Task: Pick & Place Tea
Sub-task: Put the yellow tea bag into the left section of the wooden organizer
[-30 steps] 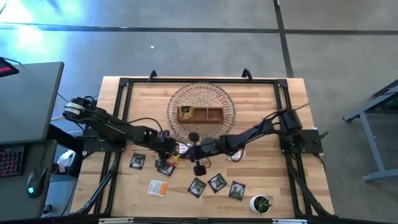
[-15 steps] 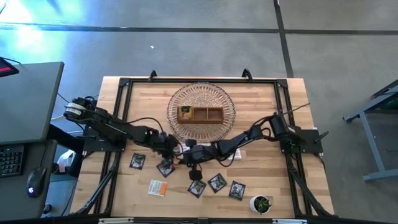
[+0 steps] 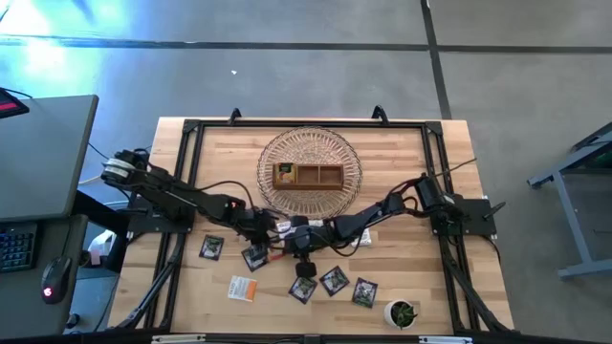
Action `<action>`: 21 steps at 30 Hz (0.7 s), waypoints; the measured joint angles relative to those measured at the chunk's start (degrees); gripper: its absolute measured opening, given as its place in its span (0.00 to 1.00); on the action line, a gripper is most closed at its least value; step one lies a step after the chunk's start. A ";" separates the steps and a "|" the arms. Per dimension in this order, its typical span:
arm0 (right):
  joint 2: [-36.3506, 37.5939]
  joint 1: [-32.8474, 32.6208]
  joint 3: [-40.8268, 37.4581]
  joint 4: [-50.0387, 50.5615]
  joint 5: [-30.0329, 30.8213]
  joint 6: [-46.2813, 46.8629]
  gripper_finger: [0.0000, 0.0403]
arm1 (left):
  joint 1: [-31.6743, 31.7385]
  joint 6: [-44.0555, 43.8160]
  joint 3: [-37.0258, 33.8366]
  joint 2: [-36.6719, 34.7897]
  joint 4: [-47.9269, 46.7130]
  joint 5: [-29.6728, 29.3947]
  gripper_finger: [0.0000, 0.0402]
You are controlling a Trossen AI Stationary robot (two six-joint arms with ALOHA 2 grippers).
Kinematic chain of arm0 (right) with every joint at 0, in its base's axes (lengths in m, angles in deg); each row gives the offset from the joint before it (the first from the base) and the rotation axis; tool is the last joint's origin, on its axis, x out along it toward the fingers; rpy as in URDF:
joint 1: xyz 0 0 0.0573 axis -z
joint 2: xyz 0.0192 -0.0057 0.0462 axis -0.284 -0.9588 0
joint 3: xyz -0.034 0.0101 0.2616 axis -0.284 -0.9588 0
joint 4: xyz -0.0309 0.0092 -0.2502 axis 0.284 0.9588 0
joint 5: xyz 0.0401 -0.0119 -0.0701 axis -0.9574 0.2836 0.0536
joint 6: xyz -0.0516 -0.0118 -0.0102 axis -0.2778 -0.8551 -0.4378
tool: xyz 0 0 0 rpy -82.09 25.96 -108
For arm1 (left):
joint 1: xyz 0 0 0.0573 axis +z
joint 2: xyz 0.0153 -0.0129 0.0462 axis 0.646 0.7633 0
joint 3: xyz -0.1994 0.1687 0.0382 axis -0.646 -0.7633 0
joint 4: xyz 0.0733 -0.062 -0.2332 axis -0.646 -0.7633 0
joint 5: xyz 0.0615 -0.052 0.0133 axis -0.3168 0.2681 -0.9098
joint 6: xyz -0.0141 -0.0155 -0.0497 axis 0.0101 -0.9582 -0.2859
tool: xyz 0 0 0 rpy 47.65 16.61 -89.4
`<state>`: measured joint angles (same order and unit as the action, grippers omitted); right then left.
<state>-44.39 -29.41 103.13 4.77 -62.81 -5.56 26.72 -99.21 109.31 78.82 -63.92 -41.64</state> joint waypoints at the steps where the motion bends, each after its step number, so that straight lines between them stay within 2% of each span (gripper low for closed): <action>1: 0.00 -0.04 0.00 0.12 -0.02 -0.21 0.00 | 0.00 1.25 0.69 0.06 -0.56 0.59 0.39; 5: 0.02 -0.13 0.00 0.62 -0.50 -0.61 0.00 | -0.02 3.81 4.79 0.13 -3.49 1.86 0.39; 12: 0.09 -0.17 0.00 3.11 -0.40 -0.98 0.00 | 0.00 5.67 11.89 0.01 -18.24 -3.92 0.39; 21: 0.04 -0.43 -0.11 2.82 -0.75 -1.69 0.00 | -0.03 2.96 11.06 5.40 -16.03 -0.68 0.39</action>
<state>-44.35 -29.85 103.02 7.58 -63.56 -7.25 26.69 -96.26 120.37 84.22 -79.95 -42.32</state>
